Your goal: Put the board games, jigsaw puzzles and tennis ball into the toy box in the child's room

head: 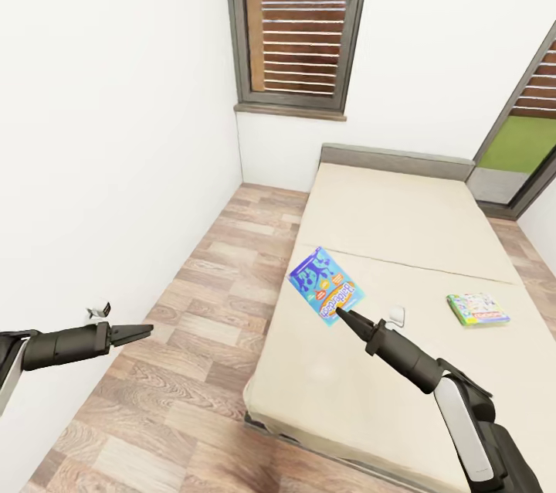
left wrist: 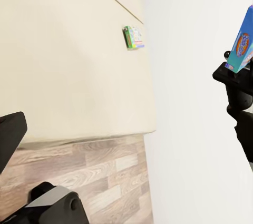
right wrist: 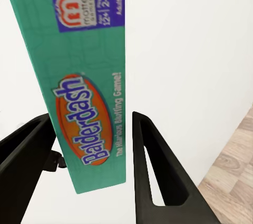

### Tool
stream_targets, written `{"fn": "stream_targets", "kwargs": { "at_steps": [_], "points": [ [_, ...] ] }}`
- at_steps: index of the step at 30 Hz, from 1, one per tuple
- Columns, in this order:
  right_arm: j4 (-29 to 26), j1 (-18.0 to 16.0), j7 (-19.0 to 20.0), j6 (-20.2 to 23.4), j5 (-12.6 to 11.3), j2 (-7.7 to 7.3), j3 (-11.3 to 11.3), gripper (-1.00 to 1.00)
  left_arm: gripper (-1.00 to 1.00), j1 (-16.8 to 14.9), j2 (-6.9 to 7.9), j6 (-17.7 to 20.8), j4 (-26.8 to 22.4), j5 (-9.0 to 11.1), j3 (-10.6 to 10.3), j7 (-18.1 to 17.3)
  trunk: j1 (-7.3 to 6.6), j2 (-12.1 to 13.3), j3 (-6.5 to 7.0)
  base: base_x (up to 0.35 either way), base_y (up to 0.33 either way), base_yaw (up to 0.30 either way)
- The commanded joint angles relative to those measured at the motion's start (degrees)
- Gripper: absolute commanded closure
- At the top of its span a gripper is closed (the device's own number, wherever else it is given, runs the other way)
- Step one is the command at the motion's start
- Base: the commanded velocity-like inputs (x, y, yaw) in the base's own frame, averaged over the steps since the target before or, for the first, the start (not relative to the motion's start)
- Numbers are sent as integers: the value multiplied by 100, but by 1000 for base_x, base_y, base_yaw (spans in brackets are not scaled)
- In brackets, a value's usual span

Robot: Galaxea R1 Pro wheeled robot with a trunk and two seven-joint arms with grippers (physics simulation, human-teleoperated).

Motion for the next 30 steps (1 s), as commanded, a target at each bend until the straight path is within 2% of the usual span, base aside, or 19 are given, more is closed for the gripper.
{"fn": "stream_targets", "kwargs": {
  "at_steps": [1,11,18,30],
  "points": [
    [-3,-1,4,45,-37,-3,-3,100,-100,-5,1,60,0,0,-4,-18,3,-10,0,0,0,130],
    [-5,32,45,42,-39,-7,-9,100,-100,-5,1,60,1,0,2,-18,3,-10,96,0,0,130],
    [-1,36,367,20,-31,-8,-17,100,-100,-5,1,60,0,-1,6,-18,3,-10,162,0,0,129],
    [23,32,373,19,-43,-6,-26,100,-100,-5,1,60,1,-5,6,-18,3,-10,261,0,0,104]
  ]
}}
